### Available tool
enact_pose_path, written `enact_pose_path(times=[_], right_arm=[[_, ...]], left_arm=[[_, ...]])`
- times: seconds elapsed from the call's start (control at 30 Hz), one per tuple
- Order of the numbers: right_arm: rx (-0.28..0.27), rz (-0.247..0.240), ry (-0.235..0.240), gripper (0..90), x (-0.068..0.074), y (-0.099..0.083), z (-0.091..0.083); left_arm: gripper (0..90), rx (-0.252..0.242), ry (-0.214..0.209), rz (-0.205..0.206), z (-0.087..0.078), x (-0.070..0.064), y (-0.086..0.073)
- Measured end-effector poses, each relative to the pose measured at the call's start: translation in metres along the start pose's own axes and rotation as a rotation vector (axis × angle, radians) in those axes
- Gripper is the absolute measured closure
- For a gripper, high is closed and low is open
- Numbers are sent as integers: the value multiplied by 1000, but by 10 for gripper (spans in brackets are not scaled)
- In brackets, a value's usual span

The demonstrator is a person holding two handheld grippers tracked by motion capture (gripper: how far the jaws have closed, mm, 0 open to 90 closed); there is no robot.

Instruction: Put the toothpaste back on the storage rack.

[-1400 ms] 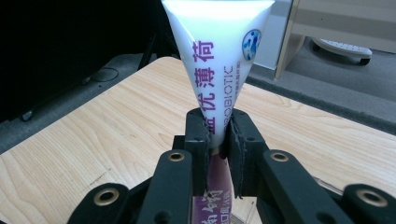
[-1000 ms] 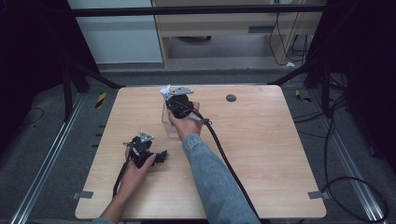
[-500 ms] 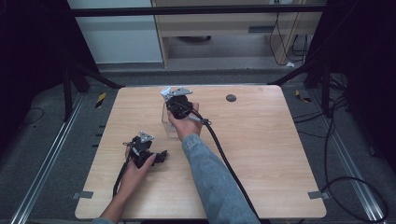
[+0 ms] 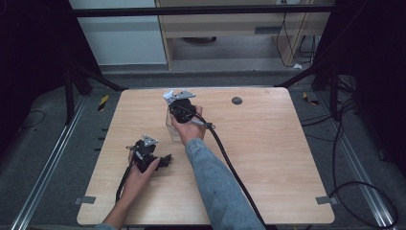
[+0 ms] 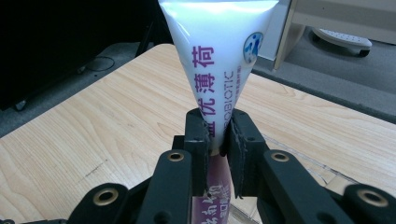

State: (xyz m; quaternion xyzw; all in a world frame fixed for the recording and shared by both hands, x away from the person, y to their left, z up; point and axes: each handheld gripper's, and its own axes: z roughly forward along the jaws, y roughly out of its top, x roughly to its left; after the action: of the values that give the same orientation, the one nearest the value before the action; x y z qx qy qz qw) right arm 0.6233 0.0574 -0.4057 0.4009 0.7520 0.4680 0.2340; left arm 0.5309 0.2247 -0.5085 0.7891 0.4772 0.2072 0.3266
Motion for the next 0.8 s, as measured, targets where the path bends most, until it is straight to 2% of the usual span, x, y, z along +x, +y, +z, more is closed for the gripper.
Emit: enact_pose_path(times=[0.8], right_arm=[[8, 12, 1, 780, -1, 3, 6]], left_arm=[[0, 1, 0, 2, 0, 0, 0]])
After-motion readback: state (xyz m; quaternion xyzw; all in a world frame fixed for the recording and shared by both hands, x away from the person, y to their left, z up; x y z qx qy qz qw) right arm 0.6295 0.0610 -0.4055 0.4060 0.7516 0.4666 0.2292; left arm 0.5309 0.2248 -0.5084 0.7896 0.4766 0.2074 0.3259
